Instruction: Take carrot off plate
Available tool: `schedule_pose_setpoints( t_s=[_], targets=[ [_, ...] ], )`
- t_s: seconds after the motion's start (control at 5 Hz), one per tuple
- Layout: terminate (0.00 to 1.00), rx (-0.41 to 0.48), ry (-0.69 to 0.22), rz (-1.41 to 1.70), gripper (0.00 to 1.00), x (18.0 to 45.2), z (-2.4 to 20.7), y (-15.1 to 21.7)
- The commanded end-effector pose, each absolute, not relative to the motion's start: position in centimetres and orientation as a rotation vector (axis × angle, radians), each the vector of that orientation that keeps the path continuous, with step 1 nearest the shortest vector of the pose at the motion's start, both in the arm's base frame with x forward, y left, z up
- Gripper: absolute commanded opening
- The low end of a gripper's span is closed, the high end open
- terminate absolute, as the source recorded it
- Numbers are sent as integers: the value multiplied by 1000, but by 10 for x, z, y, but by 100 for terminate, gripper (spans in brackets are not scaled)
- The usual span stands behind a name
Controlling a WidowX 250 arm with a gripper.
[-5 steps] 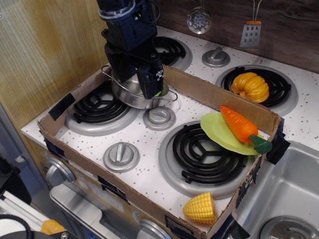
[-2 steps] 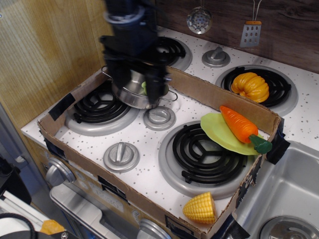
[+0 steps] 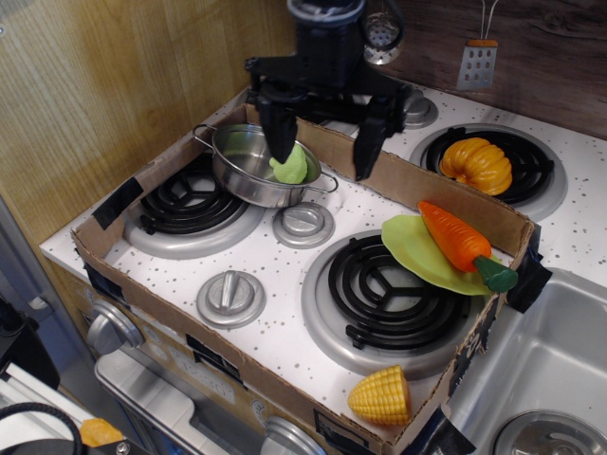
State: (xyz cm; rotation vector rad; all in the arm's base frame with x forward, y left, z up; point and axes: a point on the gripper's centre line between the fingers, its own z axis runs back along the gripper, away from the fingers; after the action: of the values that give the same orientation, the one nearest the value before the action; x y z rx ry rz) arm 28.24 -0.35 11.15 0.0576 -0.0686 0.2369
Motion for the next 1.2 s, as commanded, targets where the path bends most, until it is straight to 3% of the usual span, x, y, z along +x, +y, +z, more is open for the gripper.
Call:
schedule_pose_setpoints(
  t_s=[0.0, 0.2, 0.4, 1.0],
  targets=[
    [0, 96, -169, 412, 100, 322, 113, -39],
    [0, 192, -127, 398, 100, 335, 92, -56],
    [0, 240, -163, 379, 100, 338, 82, -67],
    [0, 207, -151, 411, 100, 342, 66, -73]
  ],
)
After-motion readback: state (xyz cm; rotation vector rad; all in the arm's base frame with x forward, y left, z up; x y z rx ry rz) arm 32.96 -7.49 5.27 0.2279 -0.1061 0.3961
